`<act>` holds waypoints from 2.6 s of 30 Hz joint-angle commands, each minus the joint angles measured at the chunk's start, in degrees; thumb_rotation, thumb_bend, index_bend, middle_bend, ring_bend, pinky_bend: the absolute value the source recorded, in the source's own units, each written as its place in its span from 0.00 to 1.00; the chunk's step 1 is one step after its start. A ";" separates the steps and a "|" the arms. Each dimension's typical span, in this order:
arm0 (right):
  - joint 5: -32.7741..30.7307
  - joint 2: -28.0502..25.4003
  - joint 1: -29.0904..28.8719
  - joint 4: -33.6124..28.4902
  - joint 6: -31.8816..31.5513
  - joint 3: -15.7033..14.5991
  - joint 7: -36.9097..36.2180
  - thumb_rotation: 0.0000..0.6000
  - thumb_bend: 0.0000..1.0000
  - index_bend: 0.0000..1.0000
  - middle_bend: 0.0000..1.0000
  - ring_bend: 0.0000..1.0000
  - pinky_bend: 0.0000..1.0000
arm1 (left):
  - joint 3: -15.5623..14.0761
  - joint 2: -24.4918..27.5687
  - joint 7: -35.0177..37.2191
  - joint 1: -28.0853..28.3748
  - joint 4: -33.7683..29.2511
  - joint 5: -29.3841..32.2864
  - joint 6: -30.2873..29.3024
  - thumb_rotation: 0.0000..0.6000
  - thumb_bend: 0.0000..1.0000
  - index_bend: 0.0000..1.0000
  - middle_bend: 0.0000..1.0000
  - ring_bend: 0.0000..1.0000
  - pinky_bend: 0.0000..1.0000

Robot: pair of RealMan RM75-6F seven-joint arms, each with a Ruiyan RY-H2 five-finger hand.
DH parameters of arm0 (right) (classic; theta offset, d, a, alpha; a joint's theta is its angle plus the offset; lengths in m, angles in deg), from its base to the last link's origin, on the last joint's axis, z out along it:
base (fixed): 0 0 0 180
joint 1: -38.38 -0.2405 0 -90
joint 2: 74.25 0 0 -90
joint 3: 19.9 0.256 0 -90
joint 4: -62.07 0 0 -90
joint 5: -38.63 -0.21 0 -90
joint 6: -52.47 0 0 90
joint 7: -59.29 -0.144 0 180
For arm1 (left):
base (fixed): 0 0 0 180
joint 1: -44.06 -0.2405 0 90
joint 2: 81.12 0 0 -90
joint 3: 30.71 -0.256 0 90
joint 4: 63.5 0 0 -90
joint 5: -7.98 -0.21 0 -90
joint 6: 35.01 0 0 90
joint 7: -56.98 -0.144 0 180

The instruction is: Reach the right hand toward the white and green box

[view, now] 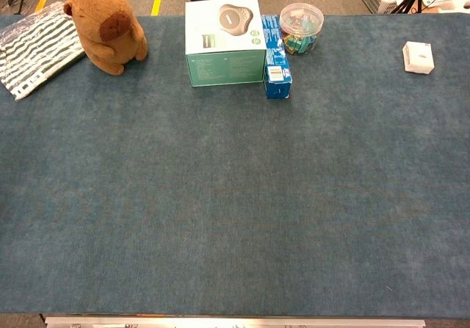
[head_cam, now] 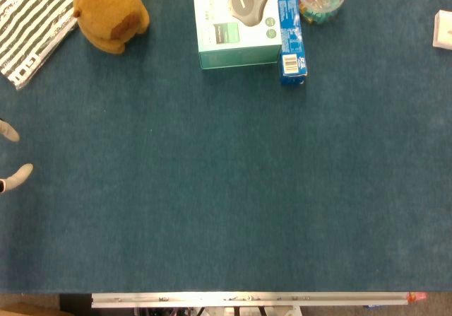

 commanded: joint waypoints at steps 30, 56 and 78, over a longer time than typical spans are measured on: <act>-2.87 15.47 -22.57 -3.27 28.18 7.37 -32.93 0.32 0.00 1.00 1.00 0.87 0.95 | -0.89 1.52 -0.40 -1.37 -2.81 -2.13 -2.21 1.00 0.00 0.51 0.44 0.36 0.29; 11.92 16.82 -40.78 -1.31 43.54 5.95 -77.82 0.00 0.00 1.00 1.00 1.00 1.00 | -0.77 2.08 -1.52 -2.14 -4.16 -1.64 -2.78 1.00 0.00 0.51 0.44 0.36 0.29; 22.30 16.51 -52.06 6.08 29.35 -7.33 -94.29 0.00 0.00 1.00 1.00 1.00 1.00 | -0.41 2.18 -1.53 -1.91 -3.76 -1.32 -2.27 1.00 0.00 0.51 0.44 0.36 0.29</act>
